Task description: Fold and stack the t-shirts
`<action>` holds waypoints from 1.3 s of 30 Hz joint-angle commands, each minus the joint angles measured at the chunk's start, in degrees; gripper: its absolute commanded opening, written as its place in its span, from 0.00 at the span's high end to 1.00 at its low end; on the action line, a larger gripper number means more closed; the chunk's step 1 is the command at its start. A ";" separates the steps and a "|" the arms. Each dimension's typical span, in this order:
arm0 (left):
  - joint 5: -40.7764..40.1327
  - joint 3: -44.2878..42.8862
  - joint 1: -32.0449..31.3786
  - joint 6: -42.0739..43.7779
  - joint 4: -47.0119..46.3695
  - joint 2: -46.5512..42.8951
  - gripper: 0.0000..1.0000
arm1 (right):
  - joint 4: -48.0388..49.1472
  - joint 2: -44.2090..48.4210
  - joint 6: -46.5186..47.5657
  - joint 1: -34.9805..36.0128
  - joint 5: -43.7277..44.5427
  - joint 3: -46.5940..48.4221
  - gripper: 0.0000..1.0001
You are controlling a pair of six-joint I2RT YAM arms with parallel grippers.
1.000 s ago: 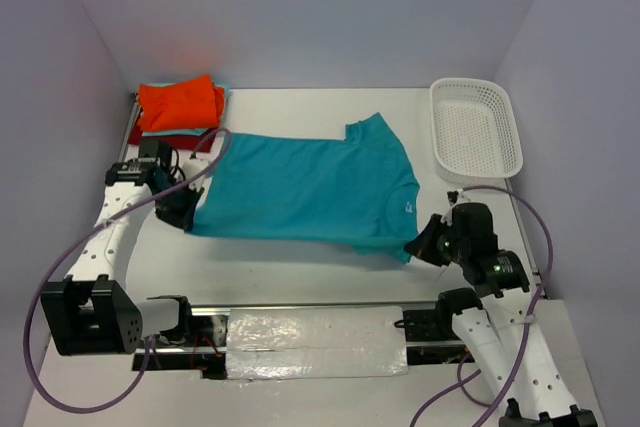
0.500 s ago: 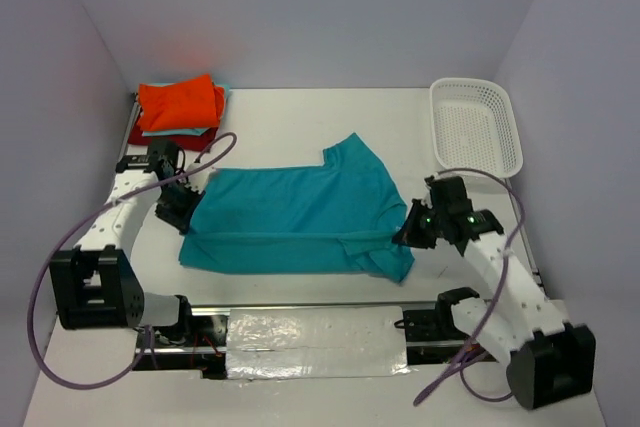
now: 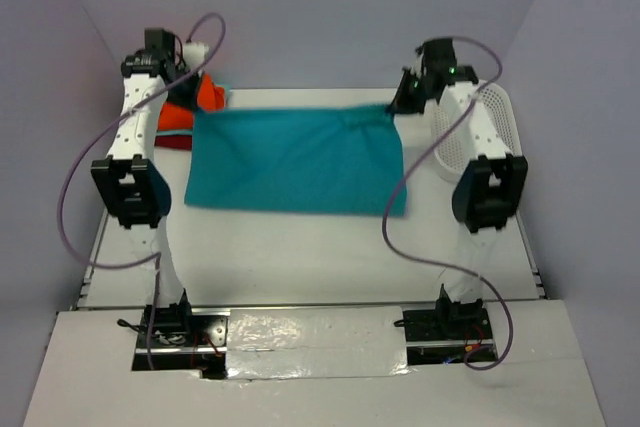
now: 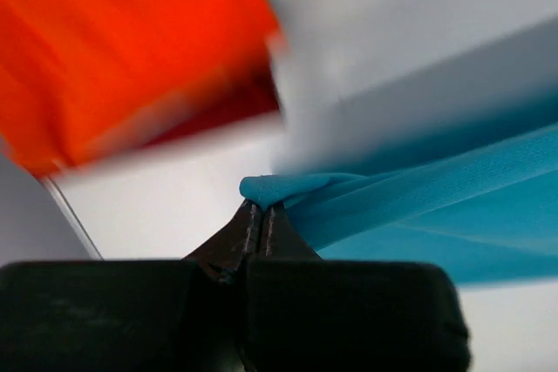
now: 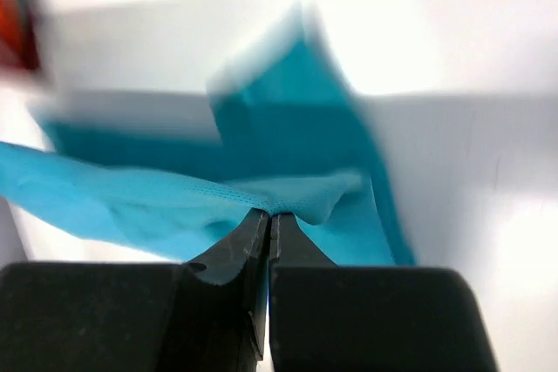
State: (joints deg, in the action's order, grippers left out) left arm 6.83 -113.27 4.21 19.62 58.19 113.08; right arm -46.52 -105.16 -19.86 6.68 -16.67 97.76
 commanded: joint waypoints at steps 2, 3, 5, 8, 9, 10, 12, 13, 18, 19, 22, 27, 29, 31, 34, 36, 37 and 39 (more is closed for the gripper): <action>1.88 -43.90 1.24 -9.15 -8.97 8.68 1.00 | -2.97 -14.85 -11.10 -10.09 -3.44 69.87 1.00; 0.83 -37.78 1.24 -10.03 -15.94 4.91 1.00 | 4.78 -8.89 -13.43 -11.06 -6.59 48.71 1.00; 0.46 -13.10 1.15 -10.39 -30.79 -8.58 1.00 | 21.05 2.02 -15.12 -11.43 -5.32 28.72 1.00; 2.47 -8.17 0.98 -11.53 -38.69 -11.22 1.00 | 20.09 2.72 -10.66 -10.29 -3.90 28.86 1.00; 3.62 -11.15 0.89 -11.62 -35.11 -9.56 1.00 | 14.24 0.16 -7.94 -9.85 -4.94 34.29 1.00; 3.63 -12.22 0.89 -11.88 -33.69 -8.85 1.00 | 11.83 0.14 -6.70 -9.84 -5.04 36.08 1.00; 5.03 -11.72 0.89 -11.45 -30.88 -8.40 1.00 | 8.29 0.30 -4.67 -9.49 -4.43 34.54 1.00; 5.47 -10.14 0.89 -11.09 -30.69 -9.44 1.00 | 8.73 1.70 -3.27 -9.58 -3.47 31.56 1.00; 6.09 7.67 0.89 -7.32 -31.30 -16.65 1.00 | 20.94 19.10 -2.47 -9.49 -2.67 -0.56 1.00; 6.09 10.07 0.89 -6.62 -30.17 -19.10 1.00 | 21.64 21.12 -1.60 -9.58 -3.02 -4.38 1.00; 5.30 19.91 0.89 -3.45 -26.48 -23.84 1.00 | 22.97 30.00 -0.89 -8.88 -3.29 -20.37 1.00; 4.51 36.17 0.89 1.82 -18.66 -31.67 1.00 | 18.76 45.20 -0.27 -4.77 -2.67 -44.55 1.00; 3.90 41.78 0.80 2.88 -14.96 -33.26 1.00 | 16.21 50.74 -2.19 -3.96 -2.50 -52.70 1.00; 3.36 45.23 0.89 4.20 -12.50 -35.29 1.00 | 13.31 54.70 -3.17 -2.90 -2.84 -58.69 1.00; 2.49 51.47 0.89 6.91 -8.72 -37.49 1.00 | 11.02 58.65 -5.27 -1.33 -3.90 -63.46 1.00; 1.35 54.90 0.89 7.54 -7.14 -38.54 1.00 | 11.28 59.81 -7.56 1.57 -3.29 -63.39 1.00; 1.52 56.31 0.80 8.24 -6.43 -38.72 1.00 | 10.50 59.46 -8.26 3.41 -2.15 -62.52 1.00; 2.31 56.93 0.80 8.86 -4.33 -38.81 1.00 | 9.18 56.58 -8.01 4.04 0.13 -61.20 1.00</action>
State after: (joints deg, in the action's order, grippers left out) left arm 10.07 -57.06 4.51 25.26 49.78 75.64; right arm -36.69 -47.07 -26.15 9.15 -20.05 34.17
